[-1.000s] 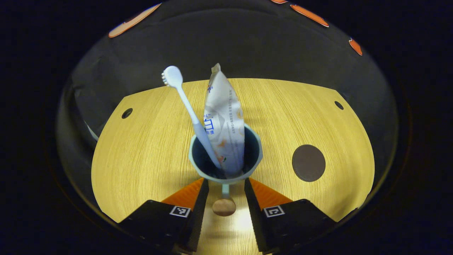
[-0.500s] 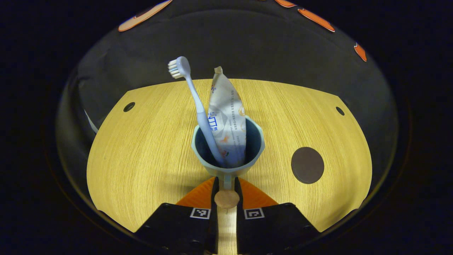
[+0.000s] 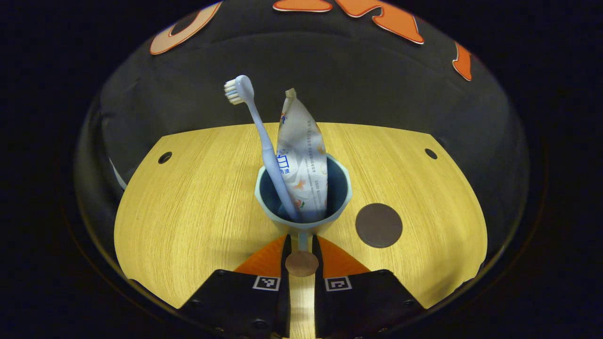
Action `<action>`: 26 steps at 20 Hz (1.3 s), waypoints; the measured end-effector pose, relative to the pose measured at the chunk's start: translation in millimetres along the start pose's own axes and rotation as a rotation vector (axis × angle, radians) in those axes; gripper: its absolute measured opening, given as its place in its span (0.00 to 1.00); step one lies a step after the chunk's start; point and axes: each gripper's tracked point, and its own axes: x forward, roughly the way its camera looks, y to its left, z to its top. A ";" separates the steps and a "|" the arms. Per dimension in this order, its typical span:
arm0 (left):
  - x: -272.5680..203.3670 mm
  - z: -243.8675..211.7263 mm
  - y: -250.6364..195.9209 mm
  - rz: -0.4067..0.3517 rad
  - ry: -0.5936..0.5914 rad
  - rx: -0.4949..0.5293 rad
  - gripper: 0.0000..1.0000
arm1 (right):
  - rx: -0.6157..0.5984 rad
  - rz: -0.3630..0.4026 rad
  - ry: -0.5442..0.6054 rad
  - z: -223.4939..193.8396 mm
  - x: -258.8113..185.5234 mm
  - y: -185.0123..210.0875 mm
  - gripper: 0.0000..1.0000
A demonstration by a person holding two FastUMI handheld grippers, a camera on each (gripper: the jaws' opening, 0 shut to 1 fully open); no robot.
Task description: Put the toothbrush and toothpaste on the desktop into the cup, then pick up the cup and place it on the coaster on the desktop.
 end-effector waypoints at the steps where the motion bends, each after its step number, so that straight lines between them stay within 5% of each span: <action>1: 1.1 0.3 2.1 -0.012 -0.009 0.019 0.19 | -0.001 -0.004 0.000 -0.8 -2.0 -0.8 0.97; 13: -1.7 -0.1 17.2 -0.108 0.020 0.143 0.20 | -0.035 -0.045 0.037 -16.5 -25.5 -12.4 0.97; 22: -10.1 -2.2 20.7 -0.101 0.064 0.164 0.20 | -0.016 -0.042 0.068 -31.2 -20.9 -15.0 0.97; 26: -19.2 0.4 16.4 -0.135 0.019 0.173 0.30 | 0.006 -0.046 0.078 -38.2 -16.5 -16.0 0.97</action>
